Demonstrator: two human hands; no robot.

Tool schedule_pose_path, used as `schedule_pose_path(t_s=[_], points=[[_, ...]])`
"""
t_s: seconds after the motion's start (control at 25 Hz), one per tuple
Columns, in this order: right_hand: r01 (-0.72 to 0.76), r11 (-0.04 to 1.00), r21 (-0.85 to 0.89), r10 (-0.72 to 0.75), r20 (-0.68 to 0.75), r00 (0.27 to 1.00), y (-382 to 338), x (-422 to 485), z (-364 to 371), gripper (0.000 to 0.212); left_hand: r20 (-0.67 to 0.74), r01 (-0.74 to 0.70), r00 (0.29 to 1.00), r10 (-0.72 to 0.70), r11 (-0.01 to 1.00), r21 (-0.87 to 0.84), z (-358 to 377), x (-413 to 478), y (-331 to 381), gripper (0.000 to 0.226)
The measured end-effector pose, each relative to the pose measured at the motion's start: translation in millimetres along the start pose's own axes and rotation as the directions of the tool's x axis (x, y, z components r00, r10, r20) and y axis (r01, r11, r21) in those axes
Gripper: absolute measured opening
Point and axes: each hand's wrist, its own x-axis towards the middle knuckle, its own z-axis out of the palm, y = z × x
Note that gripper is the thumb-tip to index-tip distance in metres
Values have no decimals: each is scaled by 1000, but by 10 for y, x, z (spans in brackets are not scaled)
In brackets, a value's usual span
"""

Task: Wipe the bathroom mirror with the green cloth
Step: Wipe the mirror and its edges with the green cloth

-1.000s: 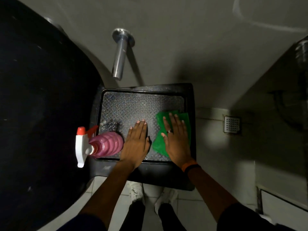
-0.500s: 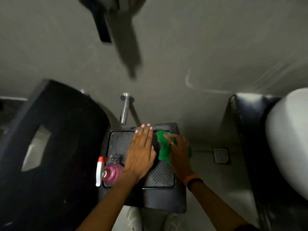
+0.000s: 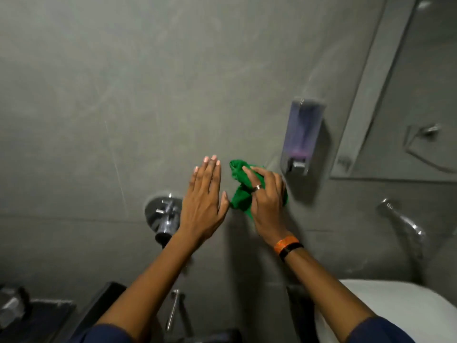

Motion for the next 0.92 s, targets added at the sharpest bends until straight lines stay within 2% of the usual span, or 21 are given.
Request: schedule_pose_path(t_s=[0.04,0.16,0.4,0.52,0.6,0.64,0.68,0.72,0.76,0.8,0.84,0.92], points=[[41,999,-4,-41,-57,998,-51,327,-134,49,-50,-14,999,15,1000,20,-176,284,57,70],[153,974,-166,-189,-224,956,-179,1158,-472,42,-170,-61,983,75,995,82,-606,1018,218,69],[270,887,-375,-413,-384,826,-136,2368,-1151,44,-335,-180,918,213,975,127,-1100,2220,560,68],[252,845,-471,-484,-474,736,-25,2926,-1575,44,-403,-247,871,281,959,137,-1124,2674,710,67],[203,859,-470,-477,-590,651,103,3392,-1952,47,-430,-278,849,306,952,129,-1066,2921,826,67],[185,860,-476,-475,-613,632,191,3590,-2125,48,-439,-288,843,312,950,122,-1024,3011,889,67],[181,837,-516,-491,-563,665,324,3744,-2278,49,-443,-299,837,320,947,119,-980,3090,956,66],[186,795,-577,-491,-432,757,495,3840,-2393,50,-446,-308,833,327,944,117,-929,3149,1018,66],[187,770,-610,-417,-261,871,687,3874,-2464,58,-447,-319,830,335,941,112,-870,3196,1077,66],[170,785,-596,-286,-106,952,886,3858,-2479,66,-450,-329,825,341,938,109,-808,3241,1135,66],[136,831,-540,-168,-10,986,1064,3810,-2436,70,-452,-333,823,344,937,107,-759,3282,1178,66],[94,900,-425,-113,-20,993,1323,3748,-2286,71,-443,-346,819,364,930,125,-662,3393,1280,65]])
